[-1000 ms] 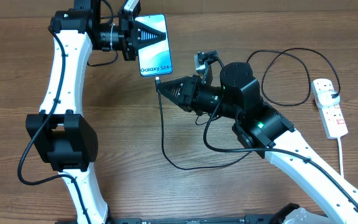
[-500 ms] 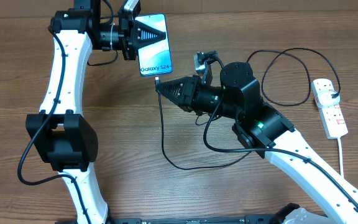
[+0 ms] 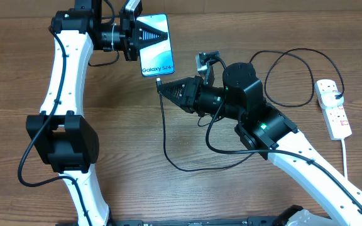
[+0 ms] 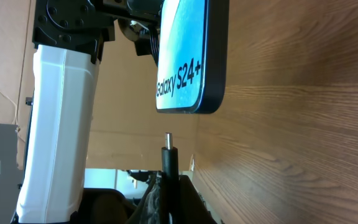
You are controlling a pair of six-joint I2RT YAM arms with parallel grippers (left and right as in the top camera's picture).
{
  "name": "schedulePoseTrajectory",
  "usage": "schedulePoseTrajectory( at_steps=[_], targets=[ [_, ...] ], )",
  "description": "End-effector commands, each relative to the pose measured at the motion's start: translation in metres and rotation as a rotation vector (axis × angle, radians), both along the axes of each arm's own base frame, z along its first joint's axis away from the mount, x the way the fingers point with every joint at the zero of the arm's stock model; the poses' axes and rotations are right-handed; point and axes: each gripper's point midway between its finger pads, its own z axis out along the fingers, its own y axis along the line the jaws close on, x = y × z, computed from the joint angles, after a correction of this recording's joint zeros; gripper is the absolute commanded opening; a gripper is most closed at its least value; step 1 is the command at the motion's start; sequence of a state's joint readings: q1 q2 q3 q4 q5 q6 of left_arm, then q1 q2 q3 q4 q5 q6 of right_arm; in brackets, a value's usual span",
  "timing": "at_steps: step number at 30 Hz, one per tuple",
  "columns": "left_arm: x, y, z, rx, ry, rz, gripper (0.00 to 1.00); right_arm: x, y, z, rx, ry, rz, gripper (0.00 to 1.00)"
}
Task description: Plug charger to phone and switch on socket
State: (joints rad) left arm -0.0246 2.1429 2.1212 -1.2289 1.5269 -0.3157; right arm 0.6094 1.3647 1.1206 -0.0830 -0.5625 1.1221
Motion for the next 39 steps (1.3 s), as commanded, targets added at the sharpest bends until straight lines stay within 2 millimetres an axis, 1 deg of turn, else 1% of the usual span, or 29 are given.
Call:
schedulePoseTrajectory(
  at_steps=[1, 16, 34, 39],
  targets=[
    [-0.012, -0.001, 0.030, -0.051, -0.044, -0.020, 0.04, 0.001, 0.000, -0.003, -0.001, 0.006, 0.003, 0.04],
    [-0.012, -0.001, 0.030, -0.052, -0.044, -0.020, 0.04, 0.004, -0.001, -0.004, -0.008, 0.007, -0.017, 0.04],
    [-0.012, -0.001, 0.030, -0.052, -0.044, -0.021, 0.04, 0.013, -0.005, -0.005, -0.019, 0.000, -0.072, 0.04],
    [-0.013, -0.003, 0.030, -0.052, -0.043, -0.026, 0.05, 0.013, -0.006, -0.006, -0.020, 0.001, -0.074, 0.04]
  ],
)
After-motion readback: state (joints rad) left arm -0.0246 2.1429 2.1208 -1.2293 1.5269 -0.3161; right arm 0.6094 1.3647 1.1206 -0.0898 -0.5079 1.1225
